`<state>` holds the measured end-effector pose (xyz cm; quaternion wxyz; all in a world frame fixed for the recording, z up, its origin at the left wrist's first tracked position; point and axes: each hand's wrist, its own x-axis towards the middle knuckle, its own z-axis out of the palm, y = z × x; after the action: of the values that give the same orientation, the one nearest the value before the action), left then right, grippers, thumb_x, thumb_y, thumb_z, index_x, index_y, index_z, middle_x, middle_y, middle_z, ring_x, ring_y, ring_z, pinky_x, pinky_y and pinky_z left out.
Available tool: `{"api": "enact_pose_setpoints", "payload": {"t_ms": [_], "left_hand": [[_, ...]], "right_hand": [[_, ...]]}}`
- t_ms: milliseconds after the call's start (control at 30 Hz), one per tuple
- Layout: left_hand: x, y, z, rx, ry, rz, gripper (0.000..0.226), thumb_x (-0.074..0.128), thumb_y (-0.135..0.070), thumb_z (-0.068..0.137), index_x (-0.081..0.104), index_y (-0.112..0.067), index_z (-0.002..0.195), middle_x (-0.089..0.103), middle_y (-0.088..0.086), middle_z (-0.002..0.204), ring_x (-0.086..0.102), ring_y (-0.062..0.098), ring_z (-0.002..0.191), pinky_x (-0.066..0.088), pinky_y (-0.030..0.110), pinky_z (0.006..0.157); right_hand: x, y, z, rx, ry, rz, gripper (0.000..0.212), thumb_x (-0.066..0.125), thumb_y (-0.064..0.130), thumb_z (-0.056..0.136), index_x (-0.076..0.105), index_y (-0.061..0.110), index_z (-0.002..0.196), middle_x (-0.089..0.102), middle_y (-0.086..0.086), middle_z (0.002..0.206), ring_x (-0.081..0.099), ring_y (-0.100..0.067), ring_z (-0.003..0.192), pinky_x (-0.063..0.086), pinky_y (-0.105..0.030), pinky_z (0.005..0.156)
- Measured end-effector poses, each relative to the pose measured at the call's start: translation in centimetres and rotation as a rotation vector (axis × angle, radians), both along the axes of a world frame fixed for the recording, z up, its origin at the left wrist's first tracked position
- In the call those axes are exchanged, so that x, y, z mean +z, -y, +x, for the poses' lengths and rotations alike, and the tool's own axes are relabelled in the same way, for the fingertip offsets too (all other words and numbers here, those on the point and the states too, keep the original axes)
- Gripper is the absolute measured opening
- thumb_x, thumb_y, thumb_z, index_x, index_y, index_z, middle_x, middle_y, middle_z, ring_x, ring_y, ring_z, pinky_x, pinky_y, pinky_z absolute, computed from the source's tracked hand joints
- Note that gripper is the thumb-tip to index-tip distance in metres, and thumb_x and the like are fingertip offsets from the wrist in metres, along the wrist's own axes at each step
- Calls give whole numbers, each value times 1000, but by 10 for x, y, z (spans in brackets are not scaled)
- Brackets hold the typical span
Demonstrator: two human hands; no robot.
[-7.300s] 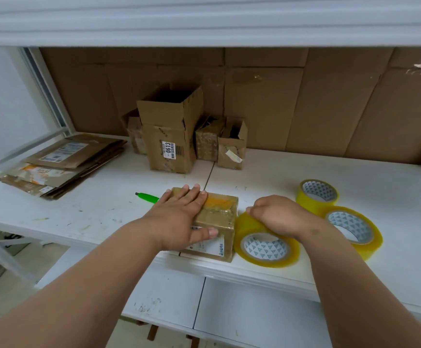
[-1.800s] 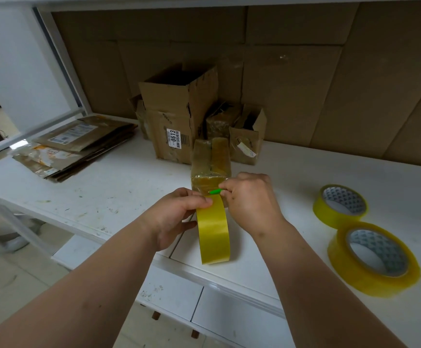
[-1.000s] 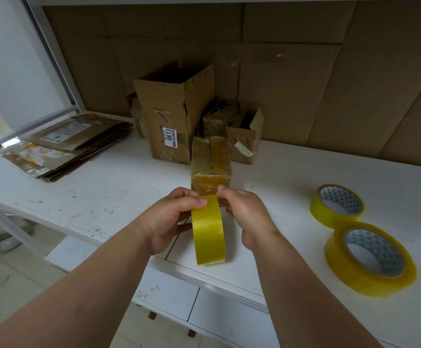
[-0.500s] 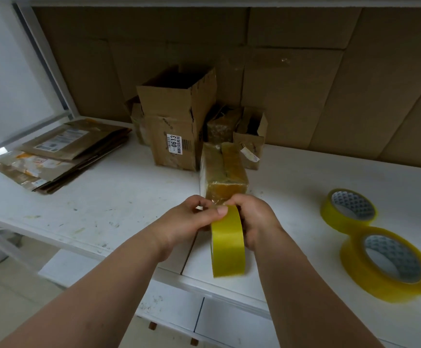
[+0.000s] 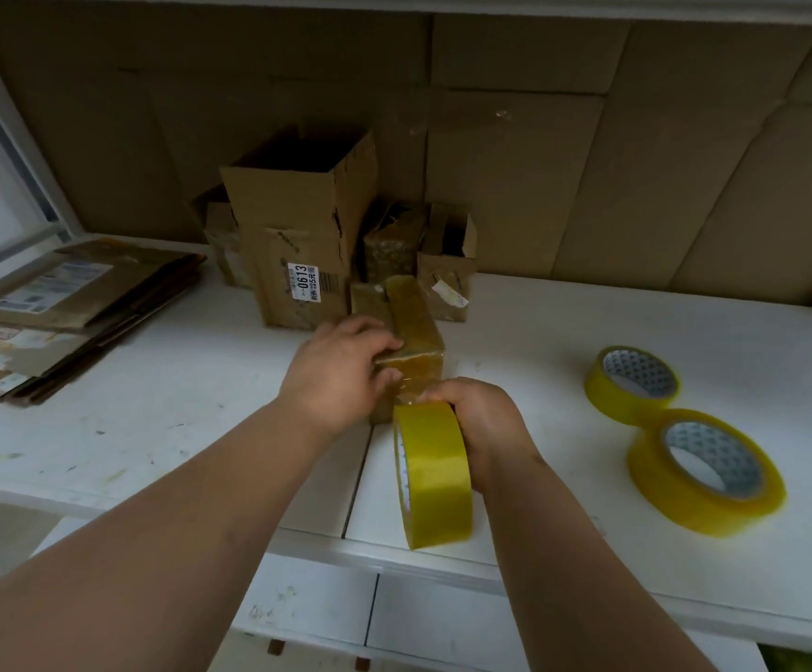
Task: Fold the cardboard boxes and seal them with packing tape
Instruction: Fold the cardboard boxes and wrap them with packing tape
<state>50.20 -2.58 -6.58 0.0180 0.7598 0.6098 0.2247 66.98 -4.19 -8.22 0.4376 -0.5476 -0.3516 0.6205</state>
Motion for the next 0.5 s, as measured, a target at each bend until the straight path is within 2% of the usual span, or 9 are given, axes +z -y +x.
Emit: {"api": "enact_pose_setpoints", "payload": {"t_ms": [133,300,433,500], "left_hand": [[-7,2,0,-2,-56,31,50,75,-37,81,59,-29,127,50,-3,137,43,29,121,44,46,97],[-11,-2,11,63,-36,92,44,75,-48,77,61,-27,113,53,0,126,42,30,110,43,42,89],[-16,-3,19,64,-45,135,36,77,-40,79,63,-22,107,56,5,119,41,32,105,41,39,82],[-17,-3,17,55,-38,126,40,78,-37,78,63,-23,112,56,4,121,42,32,106,38,37,83]], "right_hand": [[-4,7,7,-21,-38,23,13,73,5,71,64,10,63,57,-8,61,54,-25,66,43,-38,66],[-3,13,13,-40,0,47,10,76,10,75,70,13,67,63,-6,68,59,-23,74,46,-35,69],[-1,18,14,-55,-17,41,10,75,10,76,69,13,70,63,-5,69,57,-19,72,45,-31,66],[0,20,15,-69,-36,37,8,74,10,78,68,12,74,62,-4,70,56,-17,69,43,-27,61]]}}
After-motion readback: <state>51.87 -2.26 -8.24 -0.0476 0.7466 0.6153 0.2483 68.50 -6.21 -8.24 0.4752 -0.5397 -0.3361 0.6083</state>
